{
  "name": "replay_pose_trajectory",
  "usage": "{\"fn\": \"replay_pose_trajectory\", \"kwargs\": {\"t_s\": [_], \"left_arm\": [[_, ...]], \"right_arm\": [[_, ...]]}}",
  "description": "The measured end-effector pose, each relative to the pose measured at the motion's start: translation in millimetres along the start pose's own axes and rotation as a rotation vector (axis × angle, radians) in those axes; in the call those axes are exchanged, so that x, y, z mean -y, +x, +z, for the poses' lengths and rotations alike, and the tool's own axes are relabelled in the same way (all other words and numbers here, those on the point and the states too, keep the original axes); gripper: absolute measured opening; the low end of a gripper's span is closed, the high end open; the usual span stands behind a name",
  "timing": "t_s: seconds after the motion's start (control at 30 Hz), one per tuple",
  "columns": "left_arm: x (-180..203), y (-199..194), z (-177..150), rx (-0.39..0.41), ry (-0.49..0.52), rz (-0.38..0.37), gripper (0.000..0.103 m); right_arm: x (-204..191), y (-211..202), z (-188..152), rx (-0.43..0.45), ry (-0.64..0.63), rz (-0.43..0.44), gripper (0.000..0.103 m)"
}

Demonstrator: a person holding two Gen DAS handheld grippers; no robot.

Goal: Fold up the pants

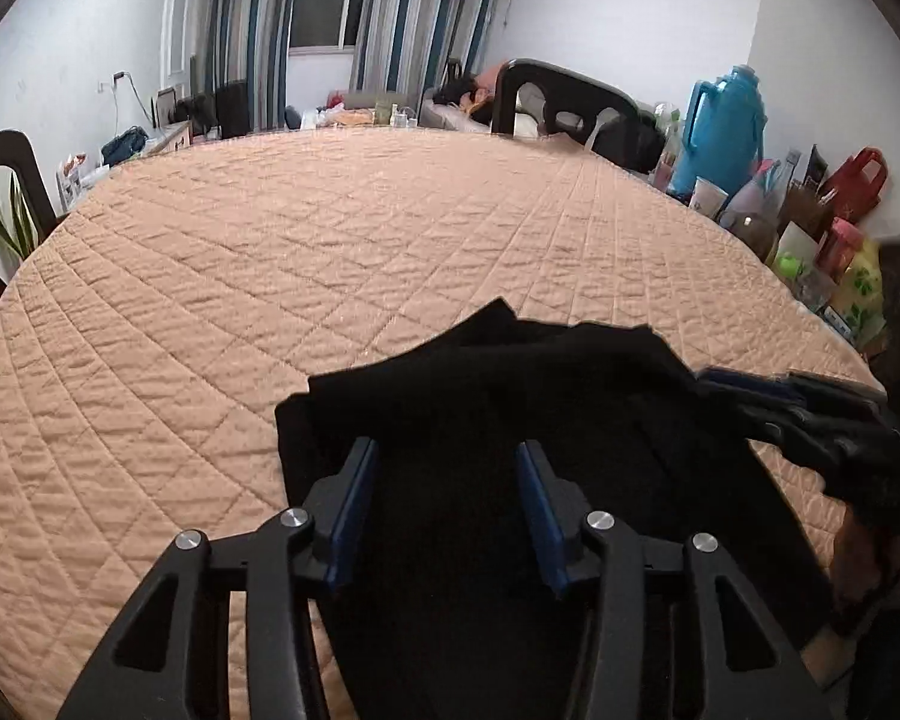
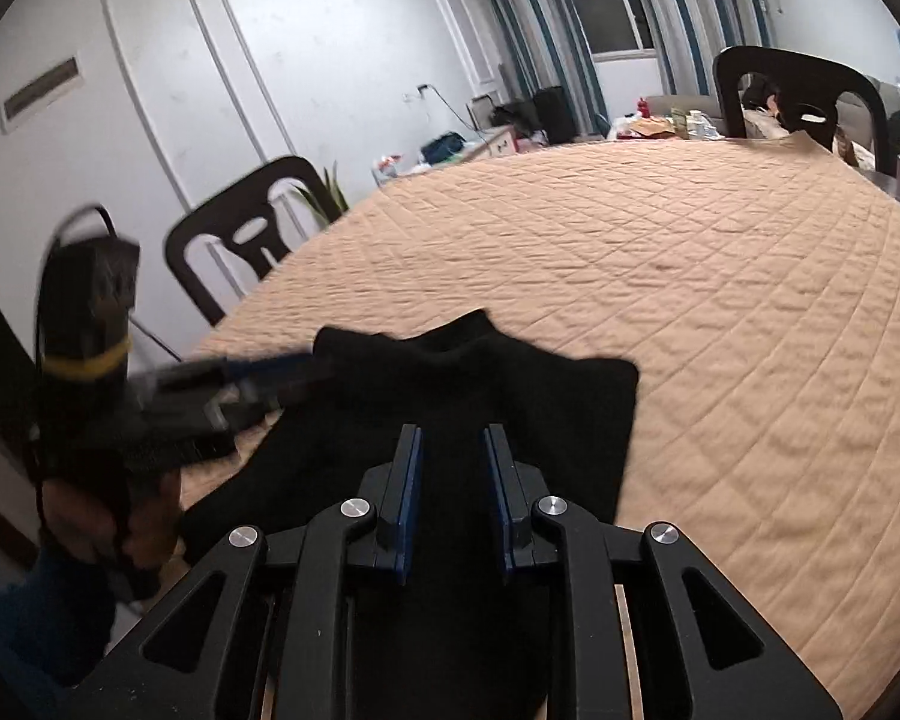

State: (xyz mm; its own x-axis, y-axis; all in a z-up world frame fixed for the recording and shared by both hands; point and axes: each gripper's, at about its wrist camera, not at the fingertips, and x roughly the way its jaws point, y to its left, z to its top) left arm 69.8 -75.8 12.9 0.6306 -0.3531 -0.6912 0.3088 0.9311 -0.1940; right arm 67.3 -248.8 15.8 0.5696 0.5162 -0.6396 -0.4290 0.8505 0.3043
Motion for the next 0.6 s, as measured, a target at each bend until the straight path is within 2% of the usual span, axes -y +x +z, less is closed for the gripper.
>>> {"fn": "replay_pose_trajectory", "kwargs": {"t_s": [0.1,0.13,0.17,0.23,0.3,0.6], "left_arm": [[0,-4,-5,-0.001,-0.023,0.008,0.050],[1,-6,-6,0.001,-0.016,0.017,0.050],[3,-6,-7,-0.001,-0.012,0.025,0.050],[6,-6,-7,-0.001,-0.010,0.033,0.050],[8,-9,-9,0.005,-0.008,0.046,0.050],[20,-37,-20,0.029,0.050,0.094,0.050]], "right_arm": [[15,28,10,-0.054,0.018,-0.080,0.019],[24,34,13,-0.065,0.052,-0.069,0.017],[30,32,16,-0.047,0.083,-0.057,0.017],[38,22,14,-0.034,0.076,-0.113,0.017],[41,15,7,-0.034,0.094,-0.114,0.017],[-1,-32,-27,0.038,-0.046,-0.079,0.019]]}}
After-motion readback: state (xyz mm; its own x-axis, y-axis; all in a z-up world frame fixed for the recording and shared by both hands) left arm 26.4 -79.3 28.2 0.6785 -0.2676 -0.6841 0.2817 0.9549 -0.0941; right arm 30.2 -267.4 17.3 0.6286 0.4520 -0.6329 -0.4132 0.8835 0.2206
